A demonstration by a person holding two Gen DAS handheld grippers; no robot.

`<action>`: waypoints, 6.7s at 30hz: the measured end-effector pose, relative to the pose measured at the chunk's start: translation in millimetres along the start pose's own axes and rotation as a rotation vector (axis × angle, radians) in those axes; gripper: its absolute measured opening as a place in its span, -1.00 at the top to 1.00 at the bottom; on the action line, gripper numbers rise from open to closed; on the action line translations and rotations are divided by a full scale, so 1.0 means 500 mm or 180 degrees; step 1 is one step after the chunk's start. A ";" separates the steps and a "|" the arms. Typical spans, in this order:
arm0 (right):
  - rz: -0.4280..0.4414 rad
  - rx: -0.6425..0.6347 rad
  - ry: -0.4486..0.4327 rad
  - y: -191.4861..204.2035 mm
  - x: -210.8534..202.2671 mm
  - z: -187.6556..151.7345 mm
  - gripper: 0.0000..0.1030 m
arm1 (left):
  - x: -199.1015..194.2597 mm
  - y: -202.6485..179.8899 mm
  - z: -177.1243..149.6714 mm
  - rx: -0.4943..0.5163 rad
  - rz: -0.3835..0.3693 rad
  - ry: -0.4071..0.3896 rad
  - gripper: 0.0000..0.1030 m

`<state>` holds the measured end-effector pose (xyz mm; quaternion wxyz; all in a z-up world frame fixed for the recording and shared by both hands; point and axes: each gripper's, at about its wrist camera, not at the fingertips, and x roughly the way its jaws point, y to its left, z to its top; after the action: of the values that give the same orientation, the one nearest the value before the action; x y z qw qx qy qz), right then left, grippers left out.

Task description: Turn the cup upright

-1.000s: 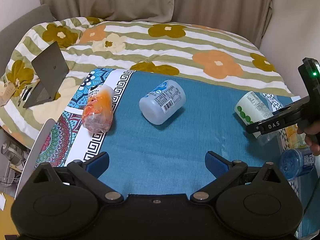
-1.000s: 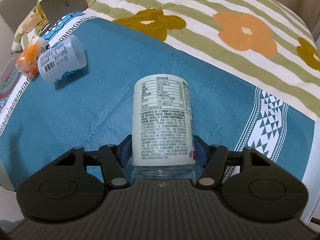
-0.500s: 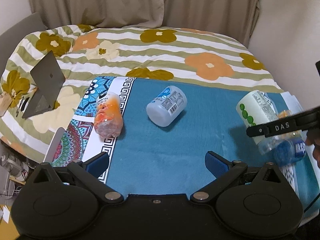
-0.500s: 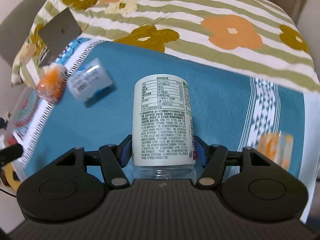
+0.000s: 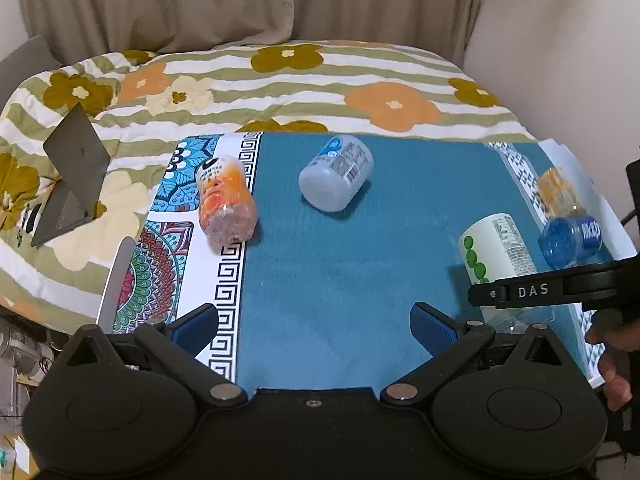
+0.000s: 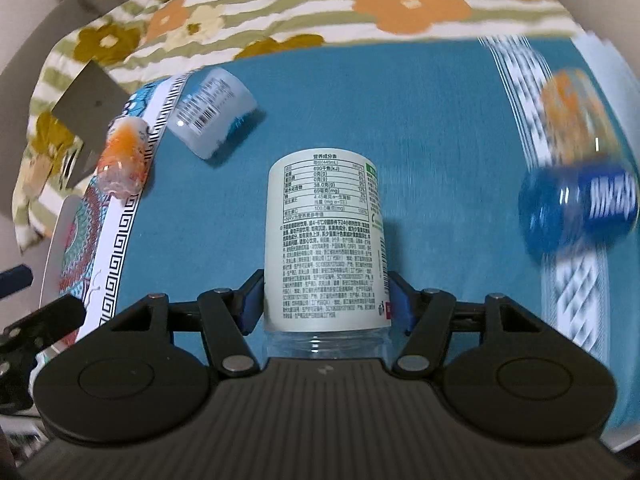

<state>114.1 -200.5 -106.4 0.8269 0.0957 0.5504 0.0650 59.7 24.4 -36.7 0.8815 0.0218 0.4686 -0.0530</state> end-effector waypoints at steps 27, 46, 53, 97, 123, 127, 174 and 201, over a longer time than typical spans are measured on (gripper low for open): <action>-0.0064 0.0309 -0.0079 0.007 0.049 -0.036 -0.96 | 0.019 0.021 -0.018 0.0010 -0.0083 0.0101 -1.00; 0.0195 0.0681 -0.0384 -0.118 -0.132 -0.040 -1.00 | 0.001 -0.089 0.082 0.0012 -0.0313 0.0301 -1.00; -0.0174 0.0311 -0.0623 -0.191 -0.189 -0.097 -1.00 | 0.083 -0.198 0.130 0.0063 -0.0433 0.0751 -0.99; 0.0544 -0.0046 -0.0336 -0.310 -0.070 -0.074 -1.00 | 0.280 -0.273 0.162 -0.0270 -0.0311 0.1483 -0.22; 0.0233 -0.0211 -0.0343 -0.242 -0.044 -0.122 -1.00 | 0.177 -0.256 -0.031 -0.0269 -0.0087 -0.1637 -0.27; 0.0215 -0.0248 -0.0347 -0.232 -0.043 -0.129 -1.00 | 0.174 -0.257 -0.040 -0.0206 -0.0086 -0.1628 -0.27; -0.0285 -0.0309 -0.0551 -0.145 -0.215 -0.138 -1.00 | -0.055 -0.175 -0.022 -0.0051 -0.0347 -0.0325 -1.00; -0.0635 -0.0215 -0.0627 -0.069 -0.310 -0.151 -1.00 | -0.151 -0.116 -0.054 0.0029 -0.0124 -0.0115 -1.00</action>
<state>-15.5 -260.6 -3.4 0.8820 0.0186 0.4709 -0.0087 -11.1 -25.4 11.5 0.8885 0.0157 0.4528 -0.0726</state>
